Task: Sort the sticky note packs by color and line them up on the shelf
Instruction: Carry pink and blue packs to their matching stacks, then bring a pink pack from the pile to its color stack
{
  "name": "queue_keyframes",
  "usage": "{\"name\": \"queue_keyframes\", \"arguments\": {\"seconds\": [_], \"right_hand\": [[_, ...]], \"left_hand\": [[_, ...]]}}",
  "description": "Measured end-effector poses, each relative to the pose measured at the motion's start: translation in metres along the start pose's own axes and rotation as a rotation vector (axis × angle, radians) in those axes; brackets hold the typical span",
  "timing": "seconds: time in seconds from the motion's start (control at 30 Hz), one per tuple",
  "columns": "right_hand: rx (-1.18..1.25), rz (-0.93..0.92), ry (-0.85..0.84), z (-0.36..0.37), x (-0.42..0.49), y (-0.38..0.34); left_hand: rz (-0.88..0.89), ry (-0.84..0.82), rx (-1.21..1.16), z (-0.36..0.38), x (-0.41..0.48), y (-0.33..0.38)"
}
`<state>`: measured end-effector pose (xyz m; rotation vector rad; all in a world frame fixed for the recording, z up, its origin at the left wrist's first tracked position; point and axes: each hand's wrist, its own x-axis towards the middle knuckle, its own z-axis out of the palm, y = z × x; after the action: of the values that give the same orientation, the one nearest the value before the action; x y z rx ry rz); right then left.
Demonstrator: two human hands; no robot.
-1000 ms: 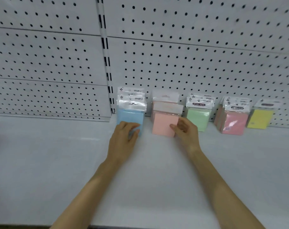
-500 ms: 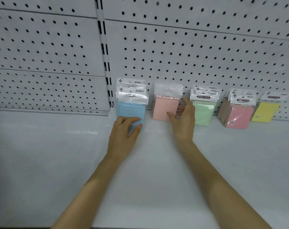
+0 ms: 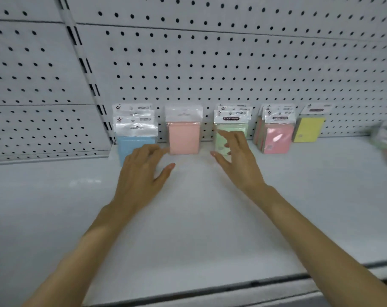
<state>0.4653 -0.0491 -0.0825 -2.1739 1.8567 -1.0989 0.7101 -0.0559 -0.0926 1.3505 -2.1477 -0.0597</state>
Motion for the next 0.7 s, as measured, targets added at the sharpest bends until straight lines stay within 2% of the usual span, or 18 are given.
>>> {"name": "queue_keyframes", "arguments": {"seconds": [0.13,0.27,0.5,0.7], "right_hand": [[-0.275,-0.111,-0.085,-0.062,-0.025,0.044],[-0.455,-0.053,-0.141,-0.126,-0.061,0.109],[-0.479,0.297,-0.117,-0.259,-0.137,0.269],[-0.345,0.471,-0.012,-0.365,-0.185,0.404]], "left_hand": [[0.113,-0.085,0.083,0.011,0.026,0.054],[0.221,-0.186,0.034,0.049,0.038,0.126],[0.299,-0.250,-0.104,0.154,0.063,0.294],[0.185,-0.338,-0.241,0.256,0.098,0.445]]}}
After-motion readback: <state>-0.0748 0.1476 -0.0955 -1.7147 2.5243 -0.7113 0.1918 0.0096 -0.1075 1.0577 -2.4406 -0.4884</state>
